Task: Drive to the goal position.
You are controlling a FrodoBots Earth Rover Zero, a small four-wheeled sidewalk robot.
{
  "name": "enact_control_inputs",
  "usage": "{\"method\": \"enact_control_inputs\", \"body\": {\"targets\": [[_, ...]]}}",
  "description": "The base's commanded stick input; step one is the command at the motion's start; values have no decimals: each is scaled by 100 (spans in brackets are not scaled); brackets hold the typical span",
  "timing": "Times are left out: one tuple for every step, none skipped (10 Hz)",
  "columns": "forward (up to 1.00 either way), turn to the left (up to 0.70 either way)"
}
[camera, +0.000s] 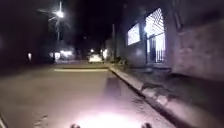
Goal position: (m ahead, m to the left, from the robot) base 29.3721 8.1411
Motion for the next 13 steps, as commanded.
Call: {"method": "enact_control_inputs", "body": {"targets": [[0,70],[0,70],[0,70],[1,56],[9,0],[31,0],[70,0],[70,0],[70,0],[70,0],[70,0],[70,0],[70,0]]}}
